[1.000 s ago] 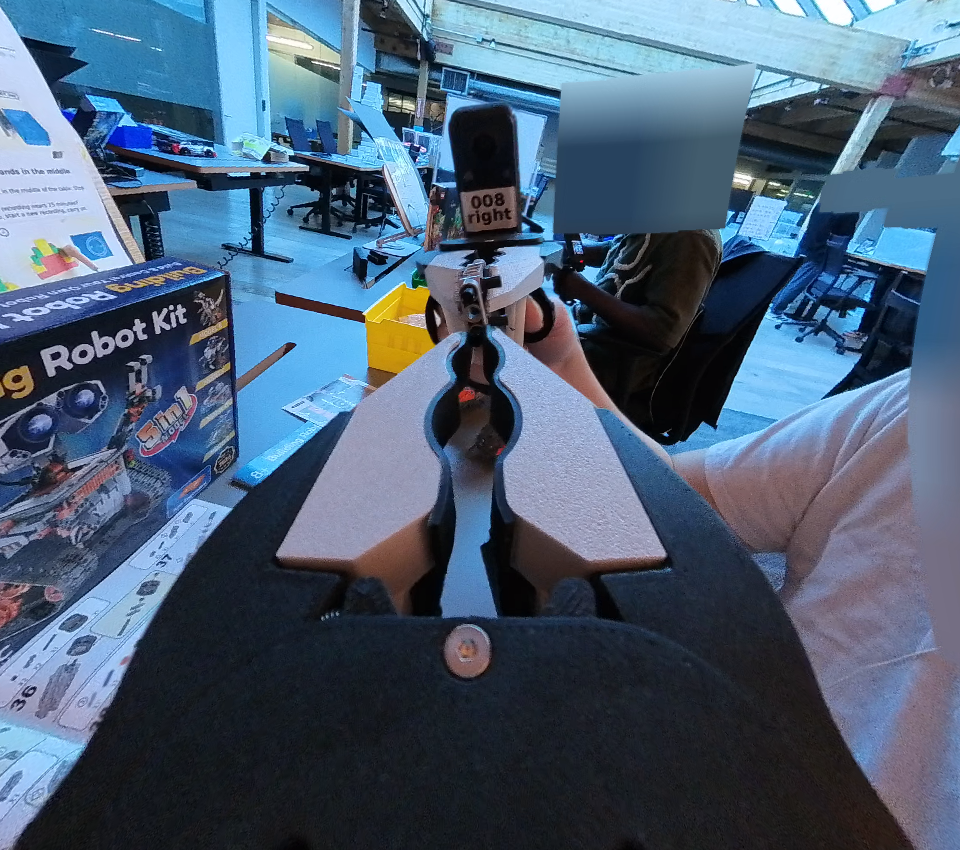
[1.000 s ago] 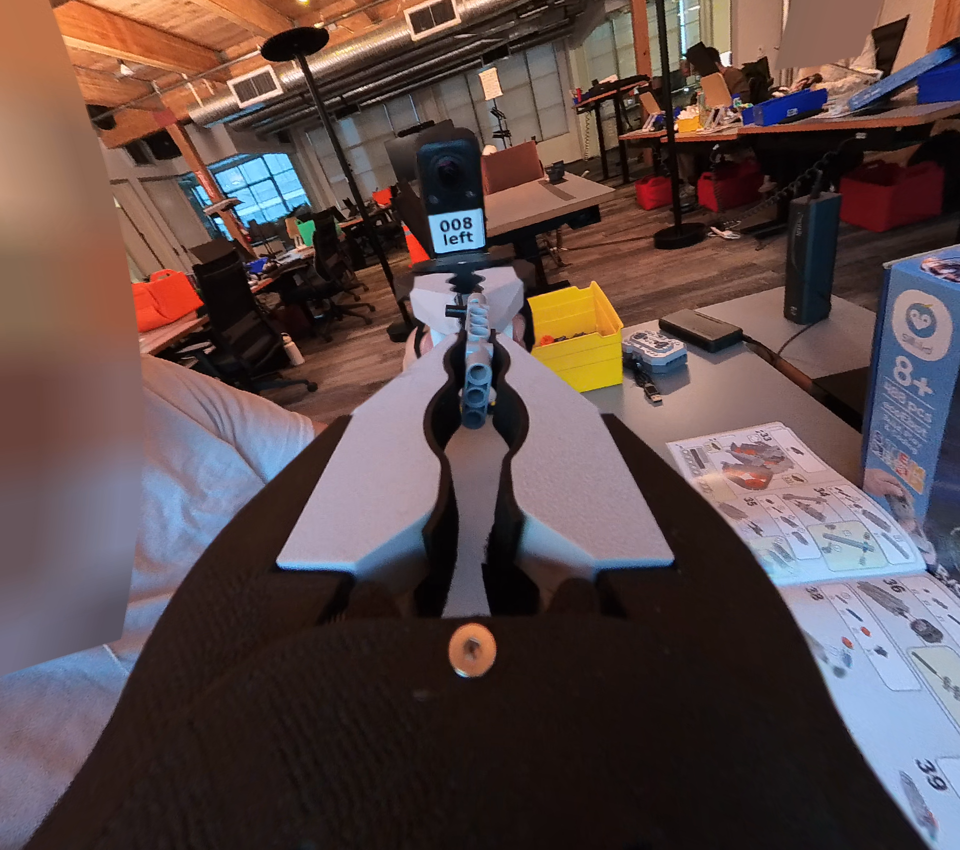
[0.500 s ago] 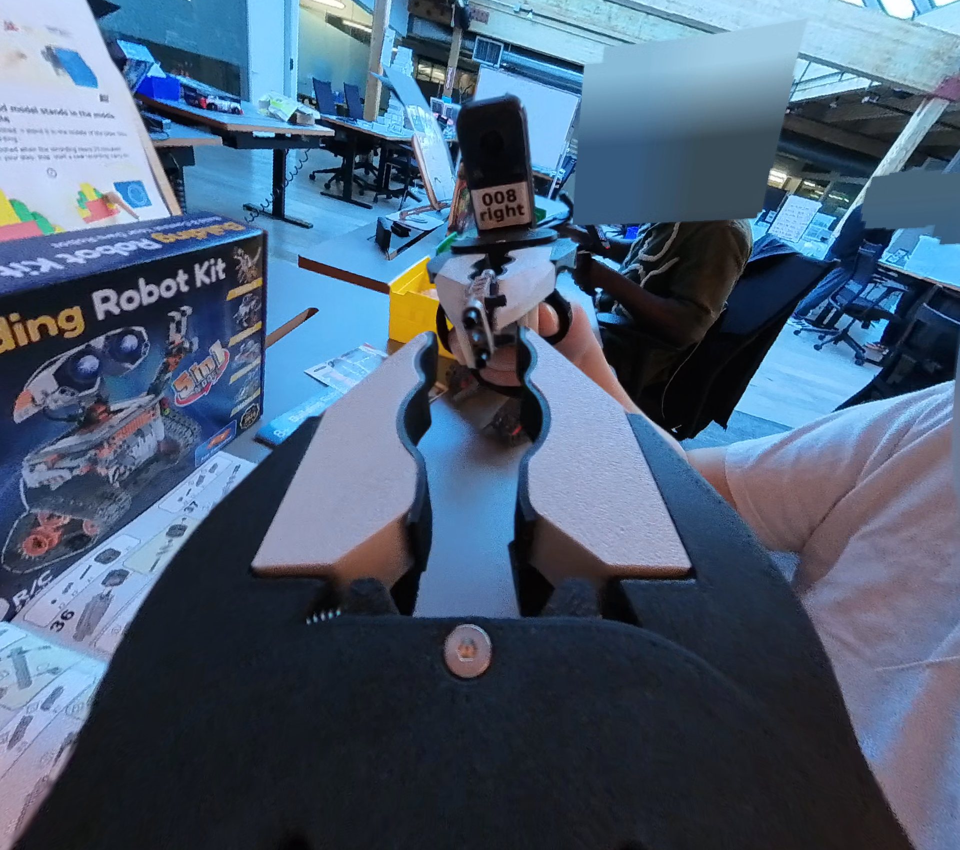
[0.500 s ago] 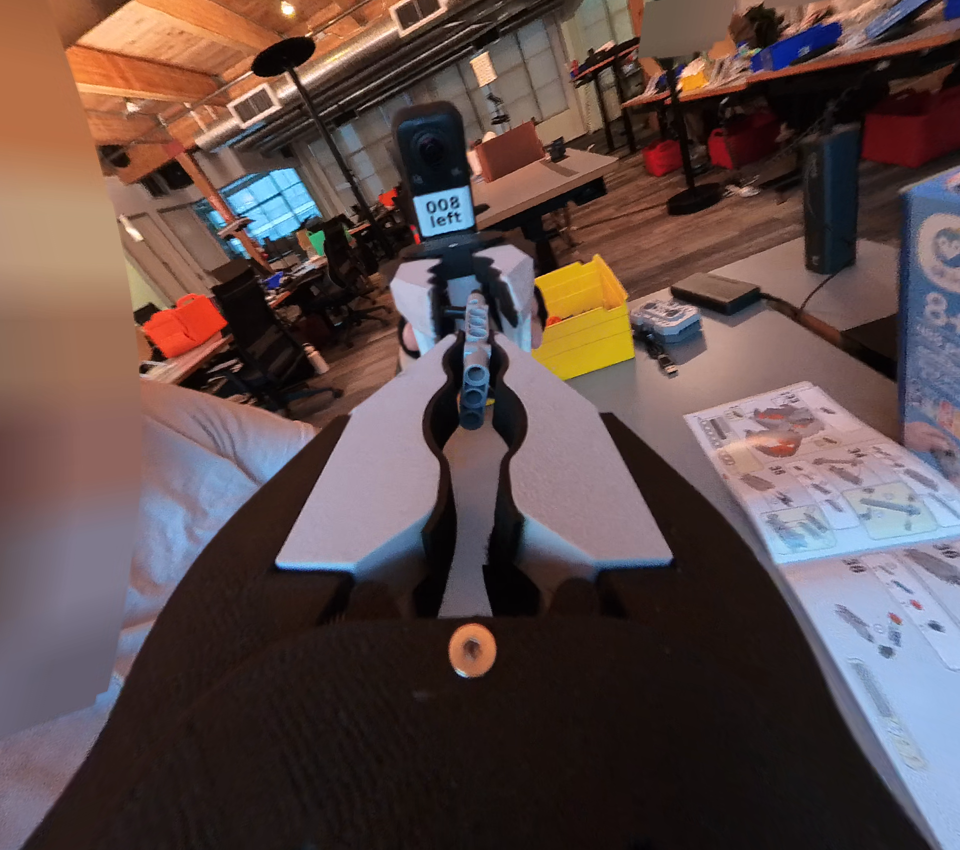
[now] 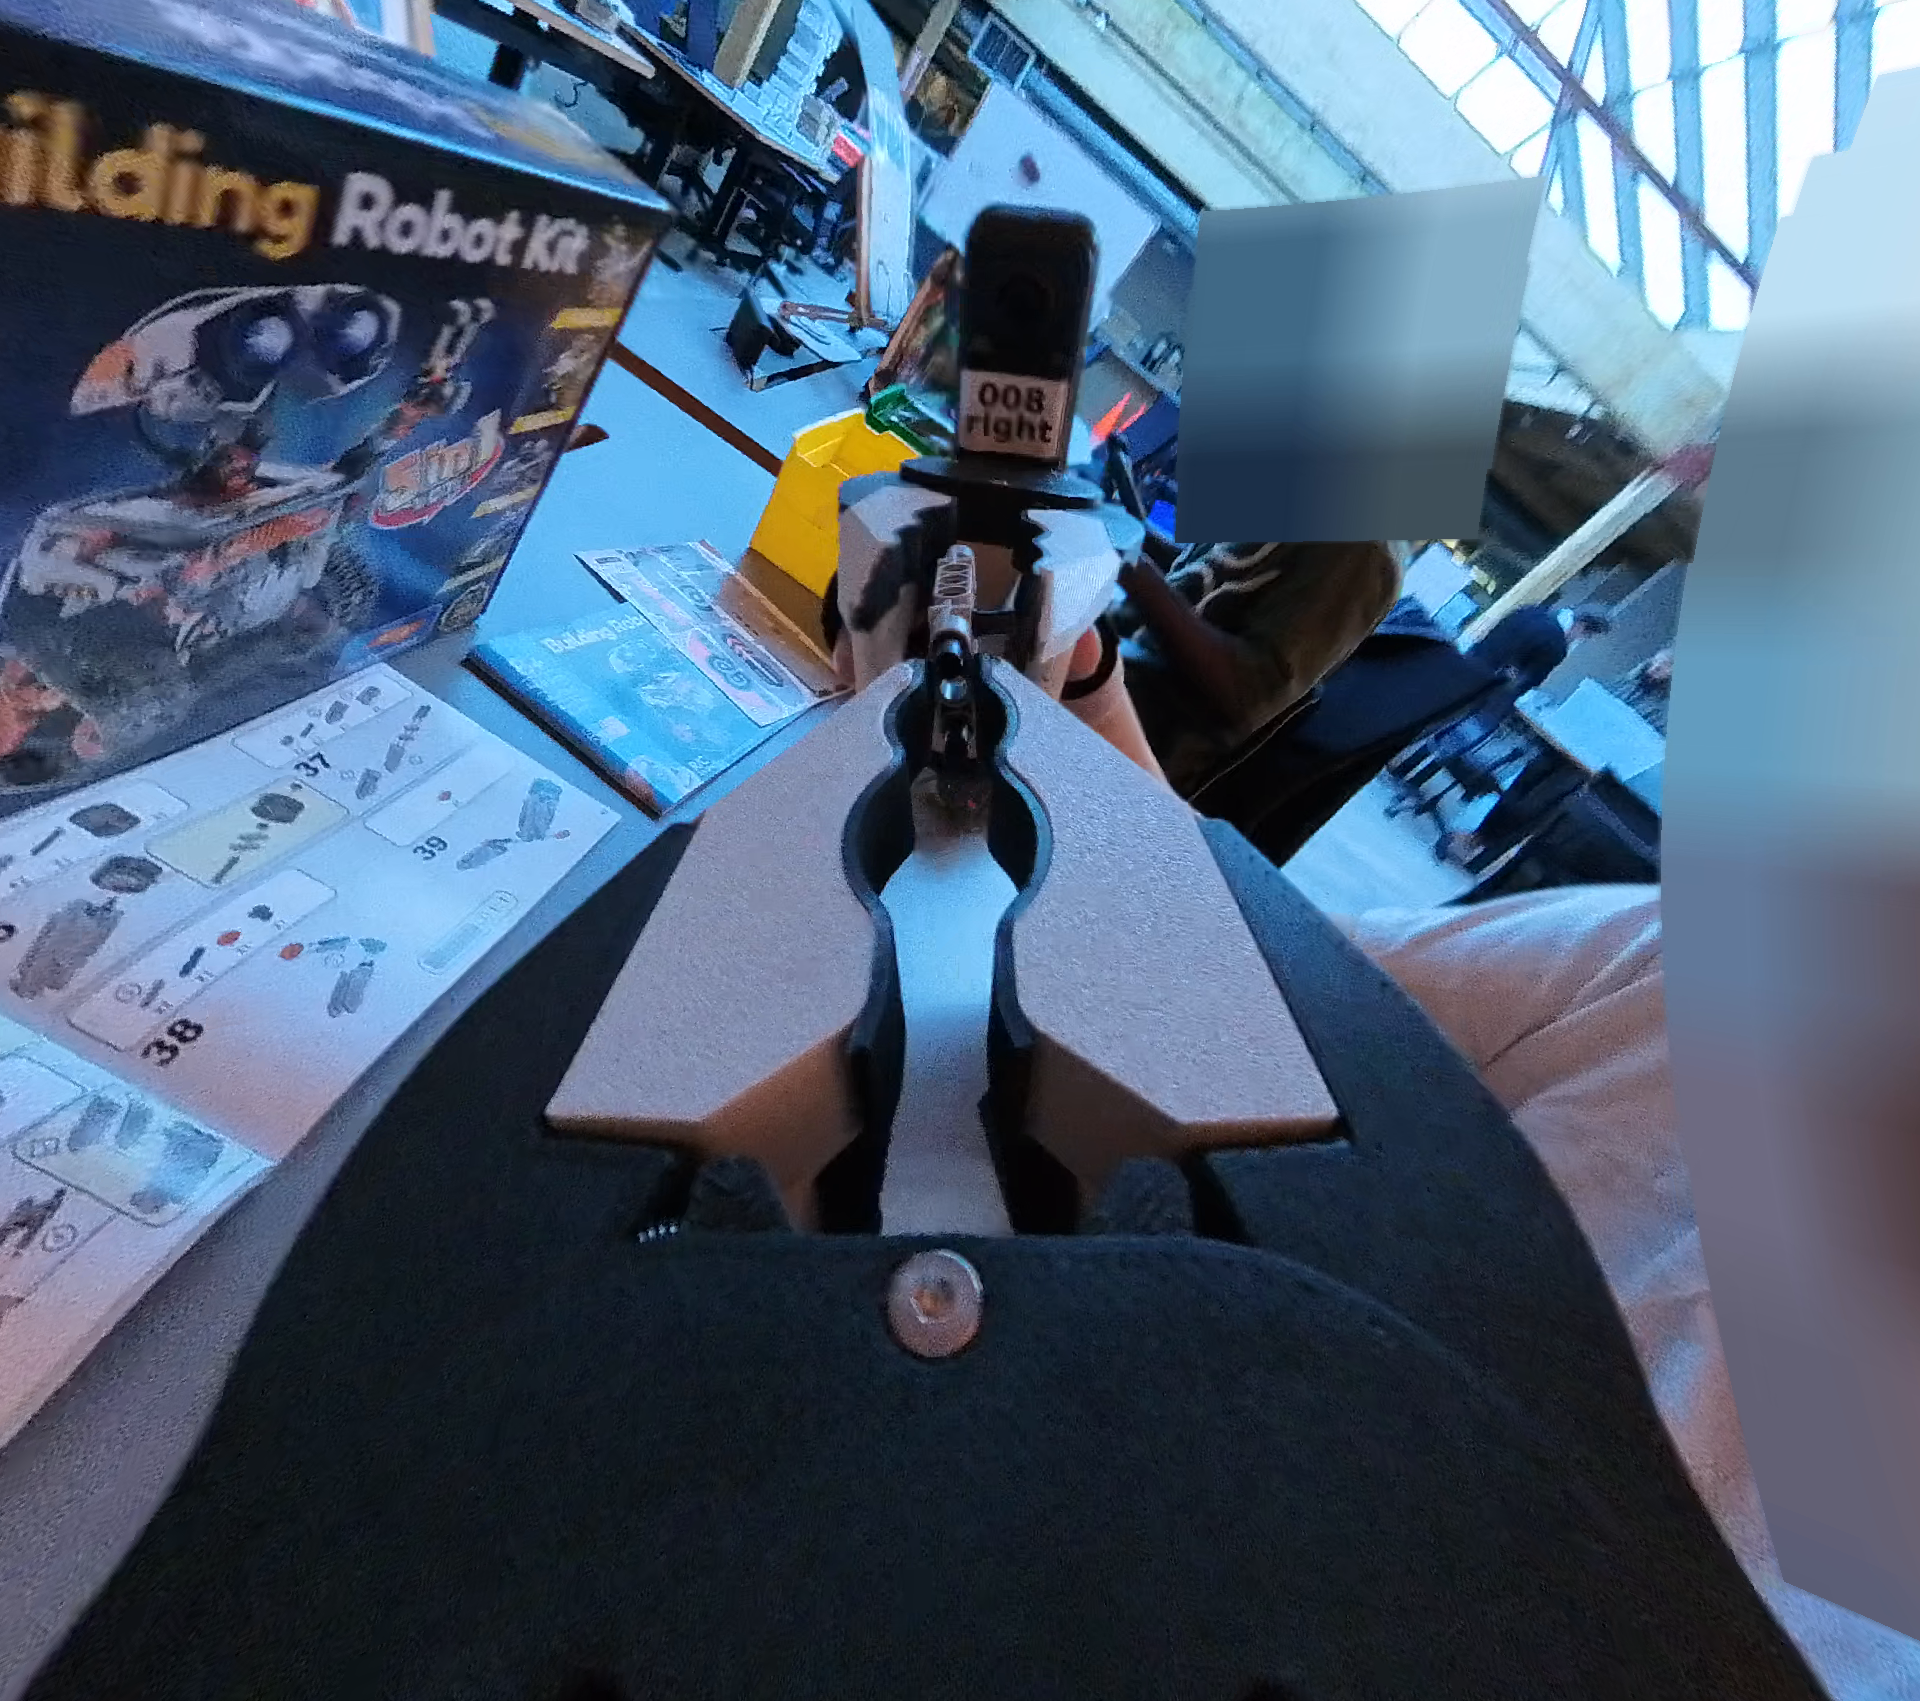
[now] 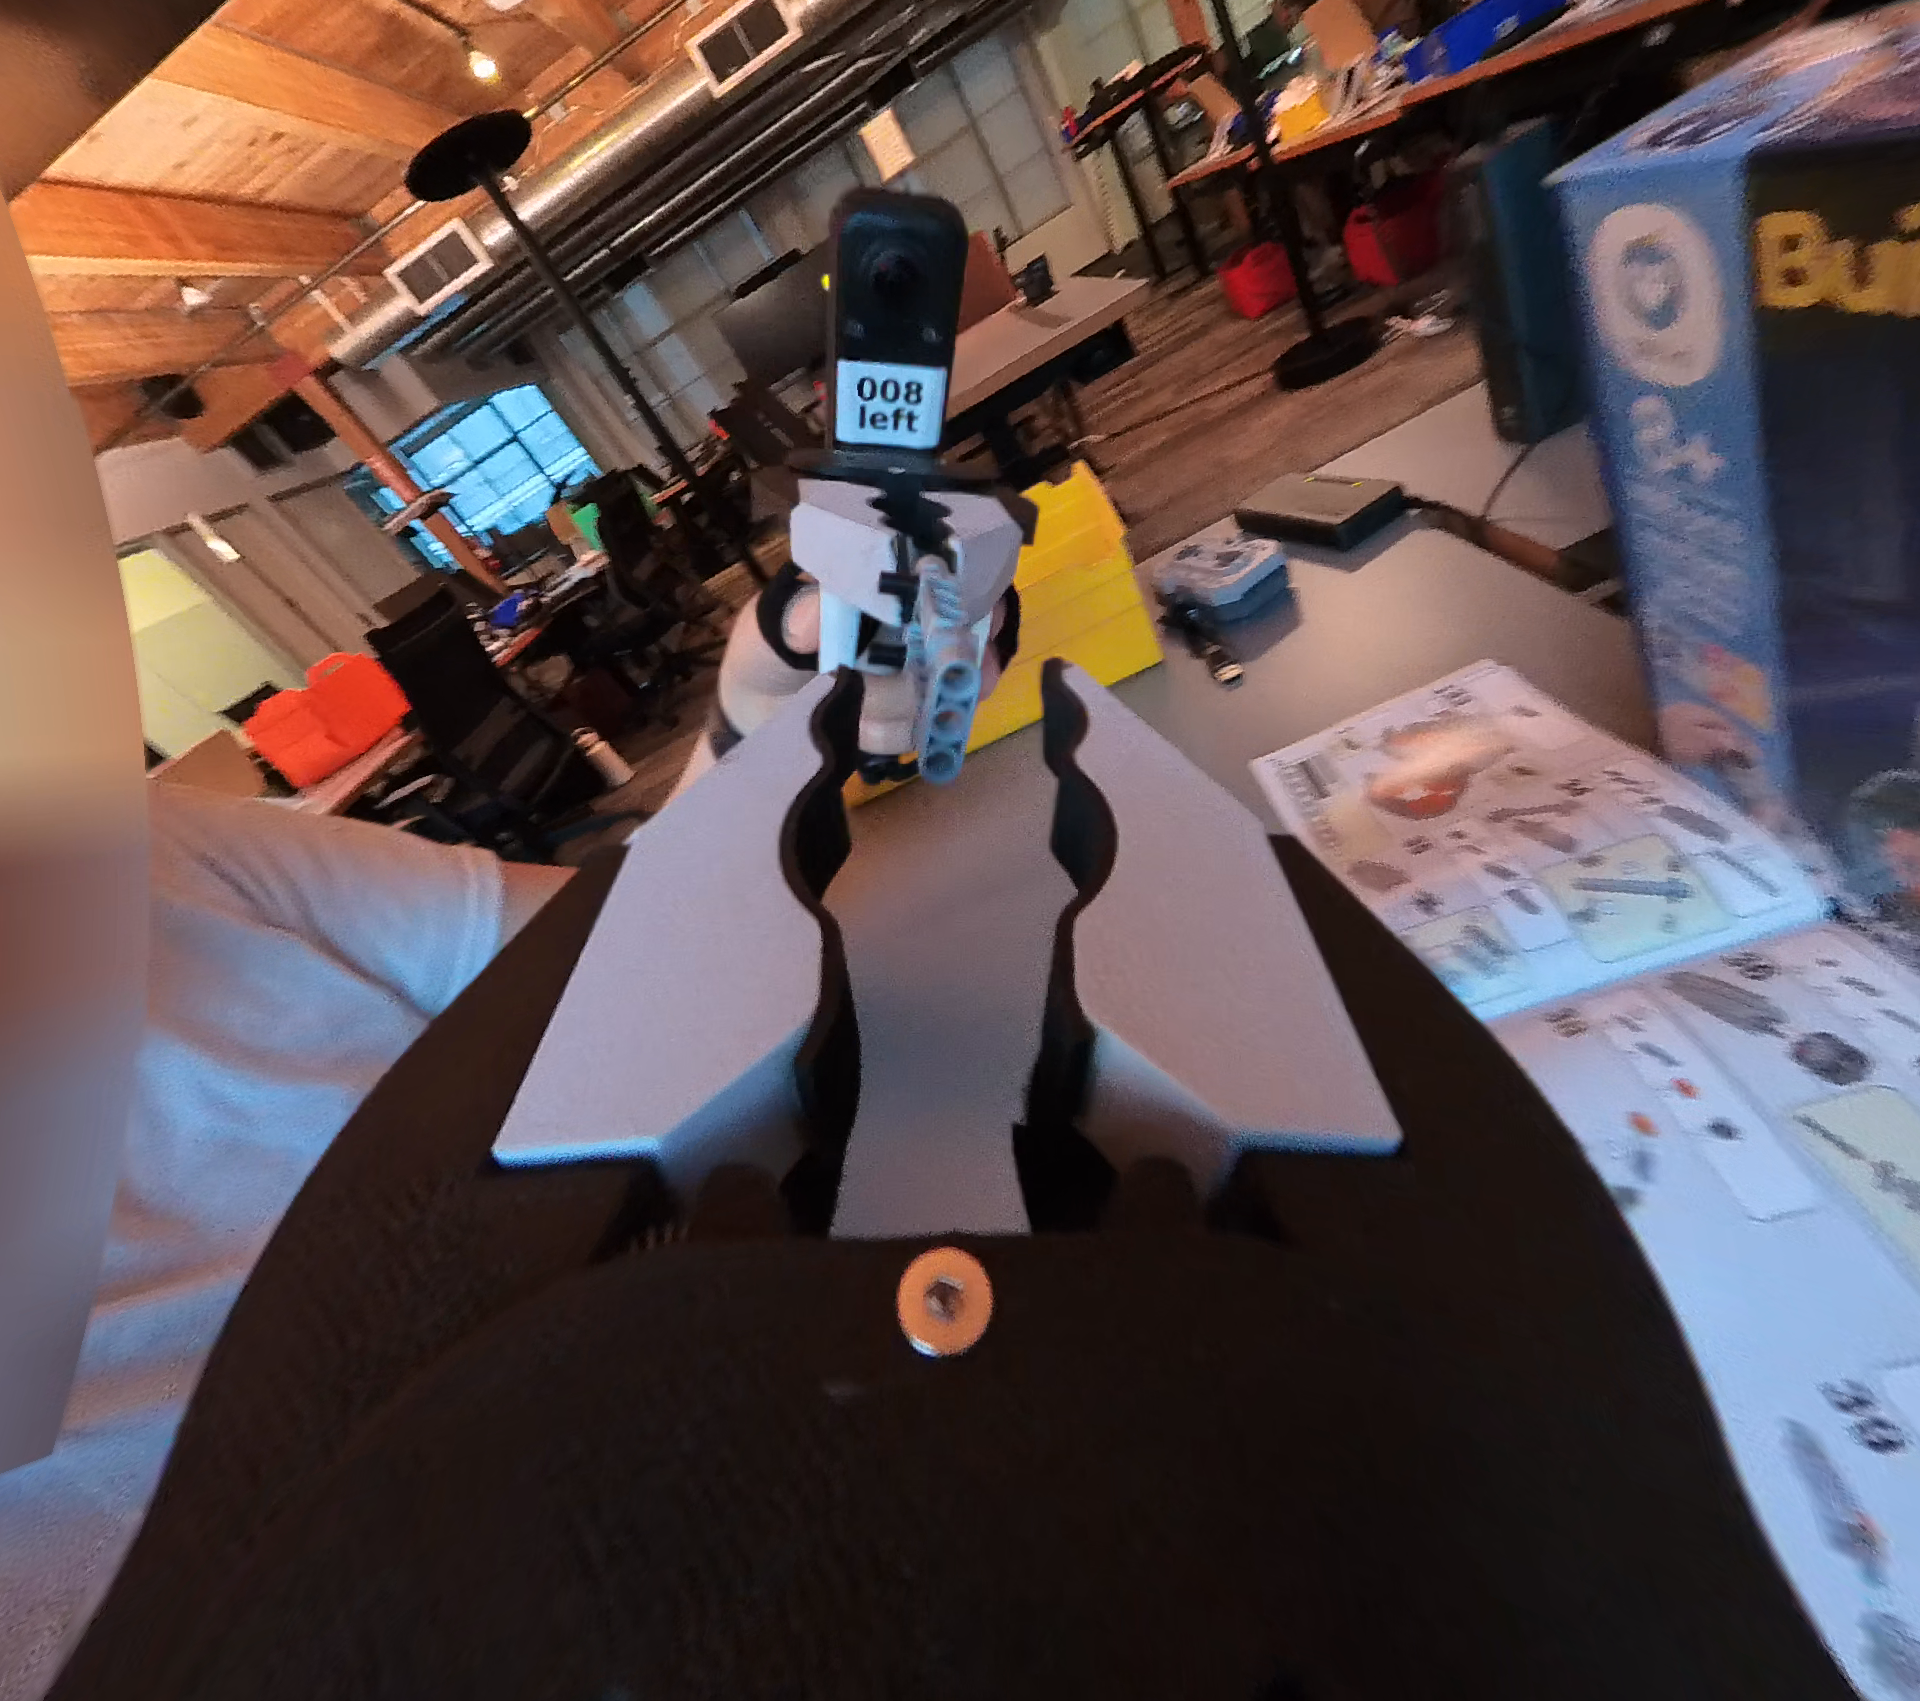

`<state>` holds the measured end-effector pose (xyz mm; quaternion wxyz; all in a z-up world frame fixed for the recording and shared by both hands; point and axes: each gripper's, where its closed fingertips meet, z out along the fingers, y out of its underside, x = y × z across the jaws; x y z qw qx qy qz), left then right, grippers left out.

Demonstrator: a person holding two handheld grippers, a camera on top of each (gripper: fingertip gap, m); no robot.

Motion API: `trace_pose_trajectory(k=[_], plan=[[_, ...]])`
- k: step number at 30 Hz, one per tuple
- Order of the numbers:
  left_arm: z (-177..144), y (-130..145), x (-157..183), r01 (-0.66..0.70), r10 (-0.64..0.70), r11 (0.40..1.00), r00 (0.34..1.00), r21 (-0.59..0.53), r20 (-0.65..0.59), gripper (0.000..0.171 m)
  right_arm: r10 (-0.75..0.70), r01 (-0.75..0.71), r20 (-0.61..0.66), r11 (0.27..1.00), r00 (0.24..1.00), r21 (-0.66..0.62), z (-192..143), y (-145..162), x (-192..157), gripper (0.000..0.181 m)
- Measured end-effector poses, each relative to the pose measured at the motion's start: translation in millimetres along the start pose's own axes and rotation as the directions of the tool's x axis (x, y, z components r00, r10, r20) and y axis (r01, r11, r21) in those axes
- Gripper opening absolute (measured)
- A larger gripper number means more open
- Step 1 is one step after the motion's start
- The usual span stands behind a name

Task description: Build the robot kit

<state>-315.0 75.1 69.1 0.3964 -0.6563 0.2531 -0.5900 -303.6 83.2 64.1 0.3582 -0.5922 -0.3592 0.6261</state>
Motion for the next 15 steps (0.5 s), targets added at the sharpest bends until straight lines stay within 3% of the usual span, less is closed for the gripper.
trace_pose_trajectory(k=[3, 6, 8, 10, 12, 15], plan=[[-10, -2, -22, 0.093, -0.094, 0.995, 0.995, 0.045, 0.022, 0.004, -0.164, 0.168, -0.139, 0.986, 0.977, 0.02, -7, -2, 23, 0.048], [-18, 1, -44, 0.181, -0.184, 0.981, 0.982, 0.065, 0.052, 0.005, -0.449, 0.459, -0.304, 0.888, 0.84, -0.042, -10, 0, 42, 0.055], [-18, 11, -56, 0.219, -0.219, 0.976, 0.973, 0.009, 0.078, 0.005, -0.595, 0.58, -0.373, 0.798, 0.712, -0.165, -8, 12, 56, 0.049], [-19, 21, -70, 0.222, -0.213, 0.974, 0.964, -0.041, 0.158, 0.005, -0.725, 0.664, -0.362, 0.685, 0.586, -0.299, 1, 28, 63, 0.049], [-22, 23, -84, 0.213, -0.199, 0.976, 0.952, -0.036, 0.234, 0.005, -0.844, 0.73, -0.36, 0.529, 0.398, -0.433, 5, 36, 71, 0.053], [-20, 25, -90, 0.257, -0.248, 0.966, 0.941, -0.012, 0.23, 0.005, -0.936, 0.784, -0.334, 0.291, 0.113, -0.549, 12, 40, 73, 0.053]])
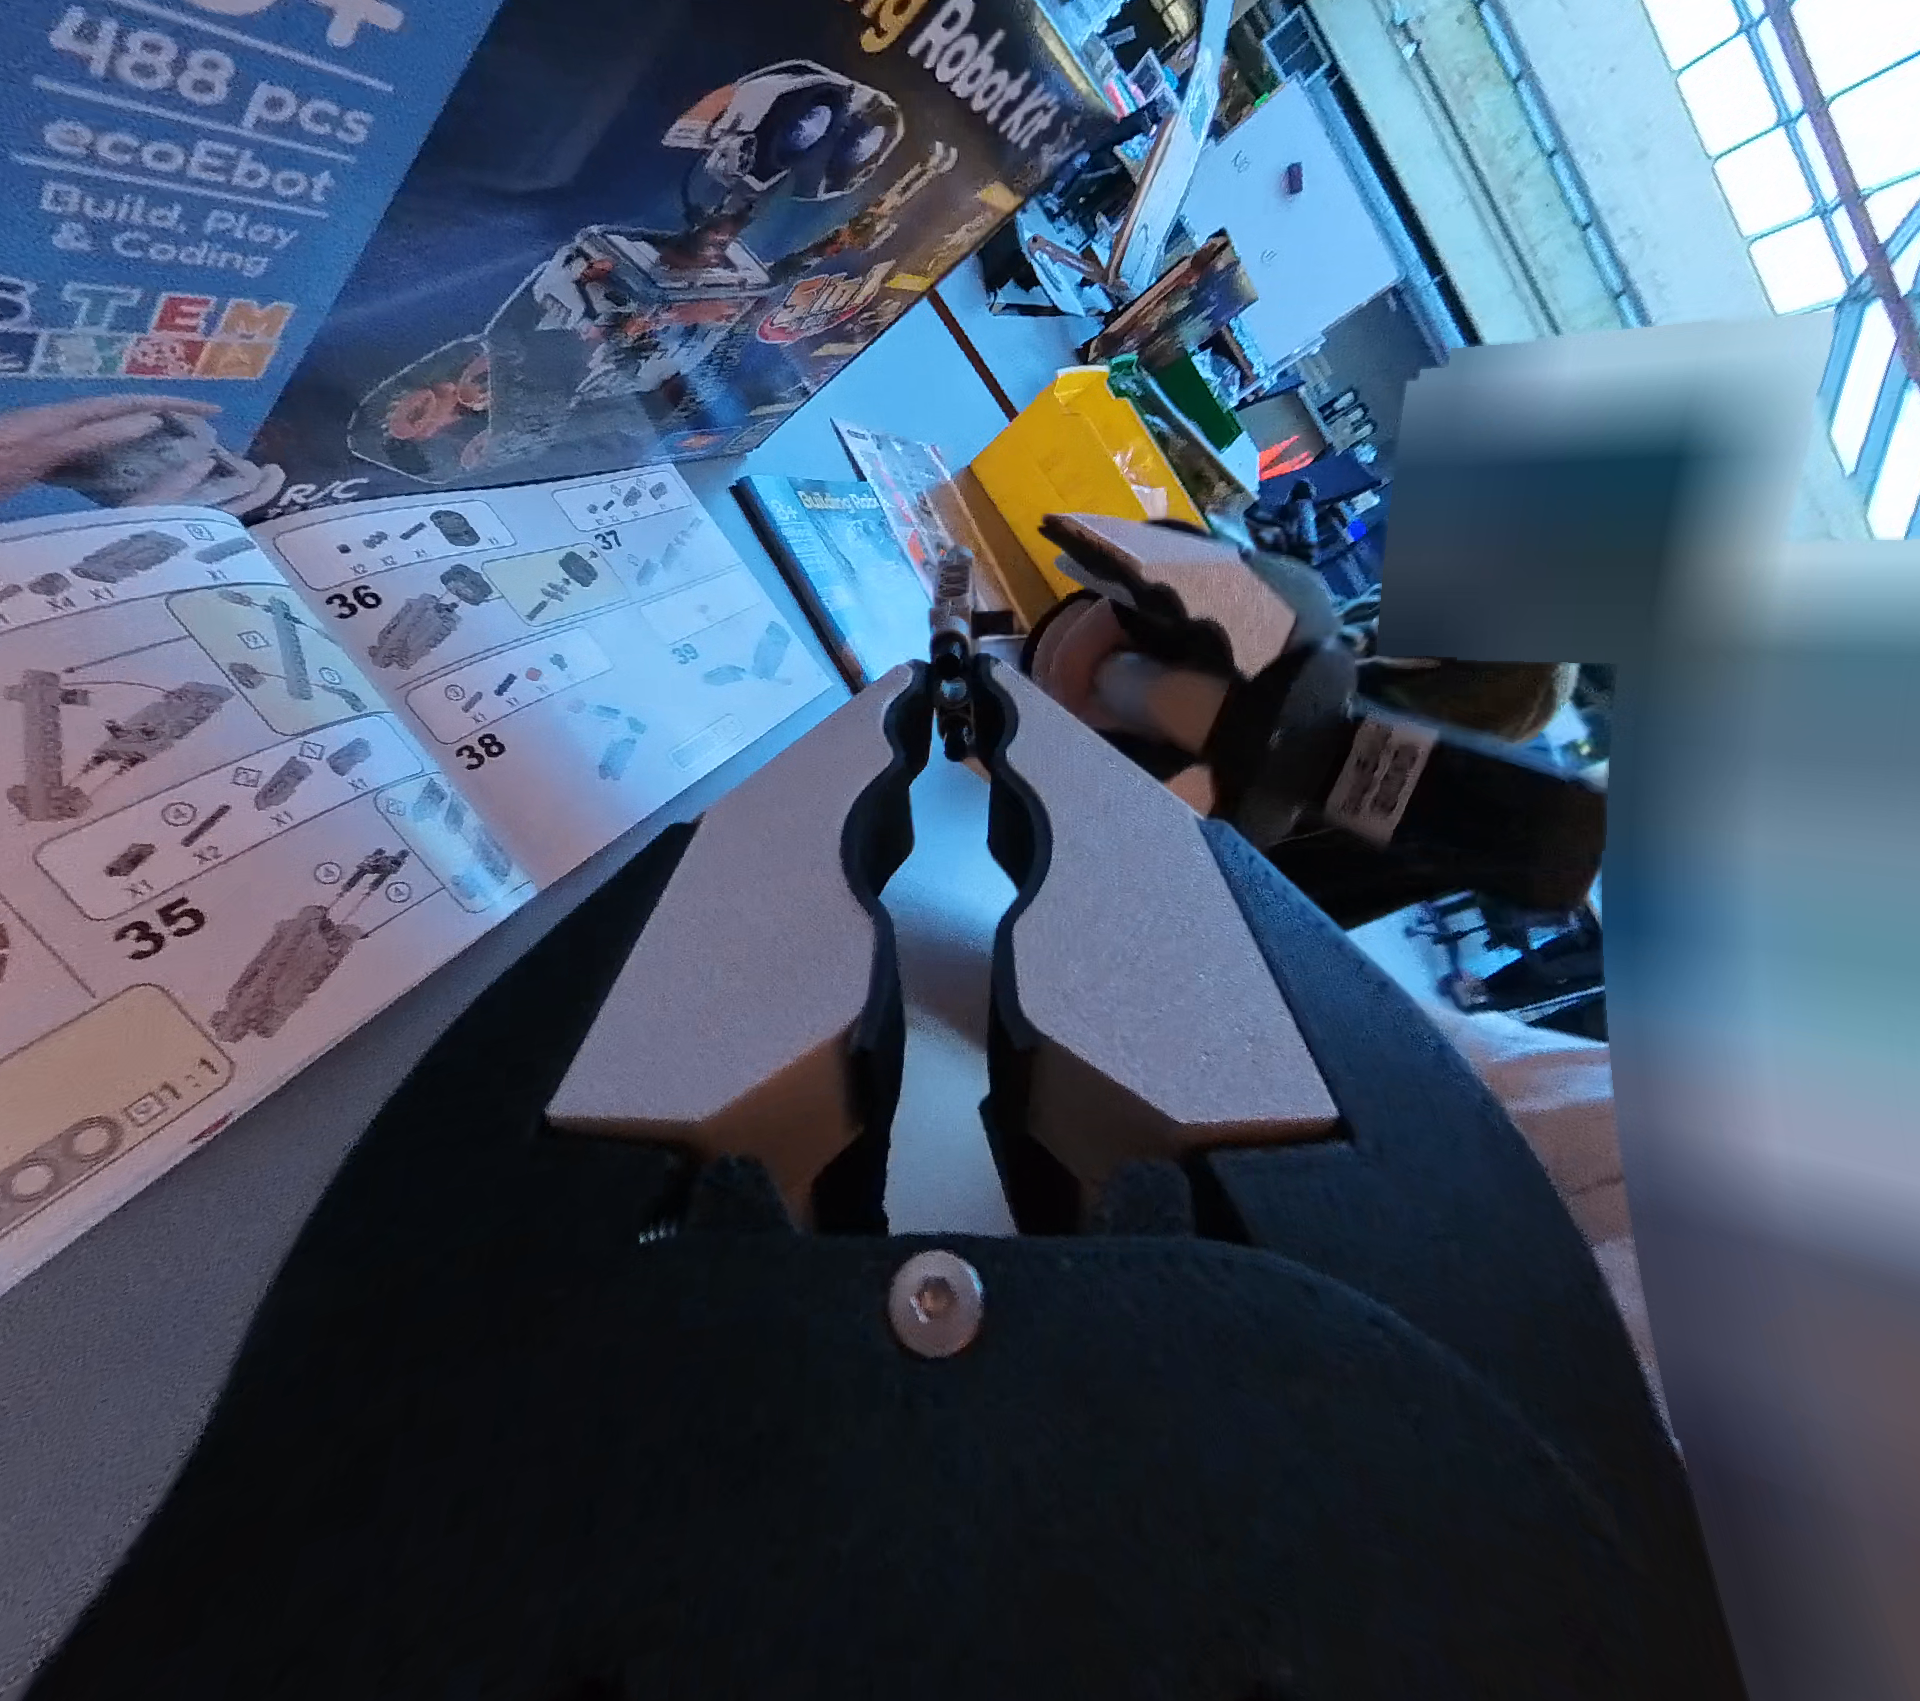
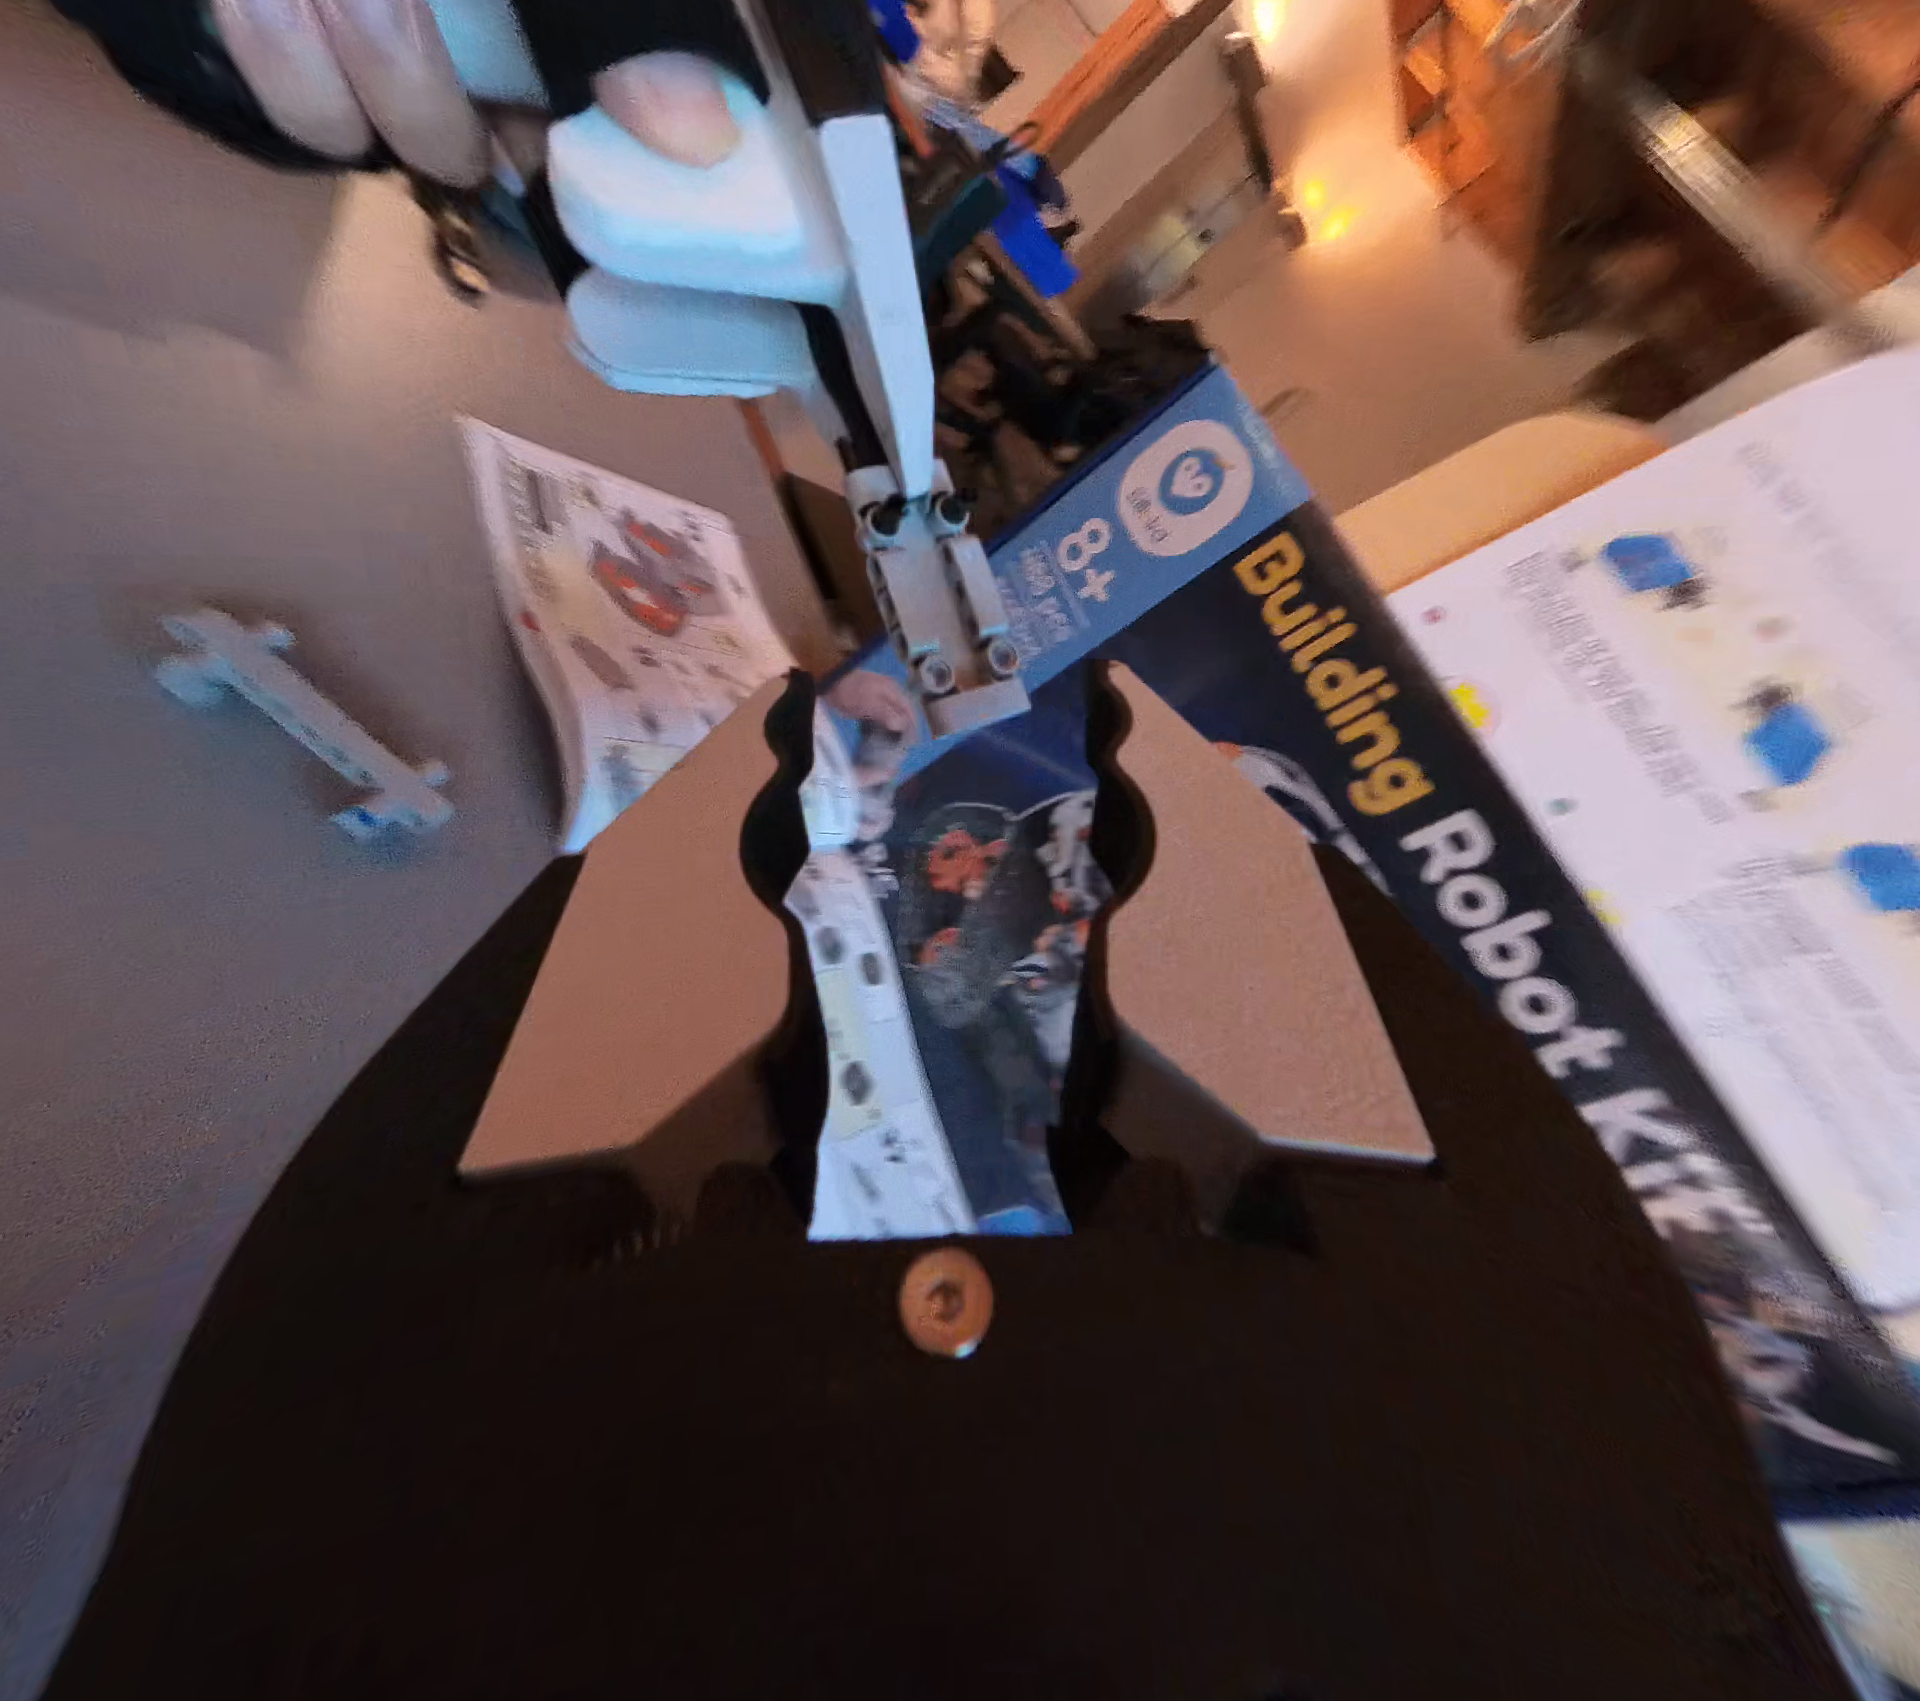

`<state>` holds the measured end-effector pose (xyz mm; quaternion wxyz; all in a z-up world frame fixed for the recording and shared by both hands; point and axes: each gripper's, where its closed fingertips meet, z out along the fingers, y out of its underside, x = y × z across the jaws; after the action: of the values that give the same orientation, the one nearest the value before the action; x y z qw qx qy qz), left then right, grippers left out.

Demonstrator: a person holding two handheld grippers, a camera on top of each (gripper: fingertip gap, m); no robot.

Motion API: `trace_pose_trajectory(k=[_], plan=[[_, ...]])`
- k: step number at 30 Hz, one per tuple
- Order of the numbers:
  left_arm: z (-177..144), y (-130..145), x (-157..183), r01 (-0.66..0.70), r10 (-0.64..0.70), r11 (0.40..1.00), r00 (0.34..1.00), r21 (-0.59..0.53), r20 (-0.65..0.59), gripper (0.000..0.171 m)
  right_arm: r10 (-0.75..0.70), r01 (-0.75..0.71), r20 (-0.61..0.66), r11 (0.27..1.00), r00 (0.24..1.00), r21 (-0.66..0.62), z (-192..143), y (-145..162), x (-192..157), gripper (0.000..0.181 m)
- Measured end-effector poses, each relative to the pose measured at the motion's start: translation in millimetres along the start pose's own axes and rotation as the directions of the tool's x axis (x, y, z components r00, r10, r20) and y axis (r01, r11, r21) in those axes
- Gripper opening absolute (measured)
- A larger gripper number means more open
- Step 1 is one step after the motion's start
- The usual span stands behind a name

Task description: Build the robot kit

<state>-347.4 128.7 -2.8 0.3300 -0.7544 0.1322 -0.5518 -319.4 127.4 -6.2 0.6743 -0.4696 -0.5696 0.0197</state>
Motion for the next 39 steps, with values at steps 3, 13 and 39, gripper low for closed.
trace_pose_trajectory(k=[3, 13, 39], plan=[[6, 1, -3, 0.064, -0.063, 0.998, 0.998, 0.009, -0.023, 0.005, -0.219, 0.215, -0.126, 0.975, 0.968, -0.049, 5, 2, -4, 0.042], [23, 7, 3, 0.192, -0.189, 0.981, 0.974, 0.011, -0.123, 0.005, -0.351, 0.313, -0.286, 0.934, 0.892, -0.172, 4, 10, 7, 0.016], [-111, 21, -70, -0.022, 0.302, 0.931, 0.611, -0.365, 0.732, 0.036, -0.145, 0.183, 0.175, 0.958, 0.974, -0.22, -7, 57, -41, 0.008]])
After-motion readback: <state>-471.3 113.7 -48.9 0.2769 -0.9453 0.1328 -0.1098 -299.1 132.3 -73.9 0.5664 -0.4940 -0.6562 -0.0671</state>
